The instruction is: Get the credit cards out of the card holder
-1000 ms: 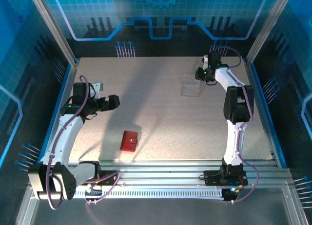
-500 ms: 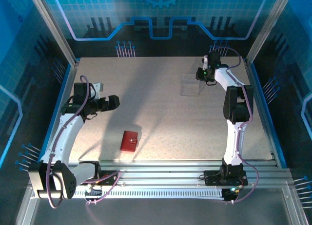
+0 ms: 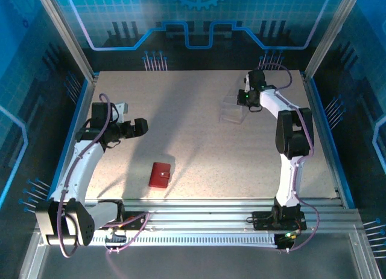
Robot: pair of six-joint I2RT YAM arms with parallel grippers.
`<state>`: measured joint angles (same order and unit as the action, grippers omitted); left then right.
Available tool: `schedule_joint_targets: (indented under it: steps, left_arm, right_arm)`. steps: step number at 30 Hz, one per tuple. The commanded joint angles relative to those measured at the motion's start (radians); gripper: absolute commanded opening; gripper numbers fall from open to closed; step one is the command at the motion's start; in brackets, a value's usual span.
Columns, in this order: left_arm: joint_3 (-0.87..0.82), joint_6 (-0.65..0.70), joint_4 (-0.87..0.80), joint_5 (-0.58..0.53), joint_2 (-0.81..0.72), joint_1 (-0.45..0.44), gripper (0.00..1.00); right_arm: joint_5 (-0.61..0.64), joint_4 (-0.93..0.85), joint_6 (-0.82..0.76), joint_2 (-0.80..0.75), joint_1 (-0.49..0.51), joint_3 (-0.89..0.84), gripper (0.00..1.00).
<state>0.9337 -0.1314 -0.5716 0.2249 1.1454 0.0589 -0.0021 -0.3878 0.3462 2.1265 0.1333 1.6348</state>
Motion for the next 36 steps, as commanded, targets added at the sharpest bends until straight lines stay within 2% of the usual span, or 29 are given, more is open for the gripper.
schedule_joint_targets:
  steps: [1,6,13,20,26,36]
  left_arm:
    - [-0.009,-0.006,-0.014,0.003,0.004,0.001,0.99]
    - [-0.009,-0.011,-0.005,0.026,0.009,0.002,0.99]
    - [-0.015,-0.022,0.010,0.045,0.006,0.002,0.99]
    - [-0.015,-0.027,0.016,0.072,0.021,0.002,0.99]
    - [-0.018,-0.028,0.024,0.085,0.026,0.002,0.99]
    - [-0.017,-0.017,0.017,0.069,0.034,0.001,0.99]
  right_arm:
    - [0.032,0.045,0.065,-0.079,0.054,-0.047,0.11]
    - [0.073,0.085,0.121,-0.126,0.119,-0.120,0.09]
    - [0.232,0.126,0.184,-0.173,0.254,-0.196,0.08]
    - [0.375,0.089,0.243,-0.180,0.329,-0.197,0.08]
    - [0.420,0.096,0.249,-0.166,0.372,-0.200,0.08]
    - [0.409,0.099,0.251,-0.142,0.386,-0.203,0.09]
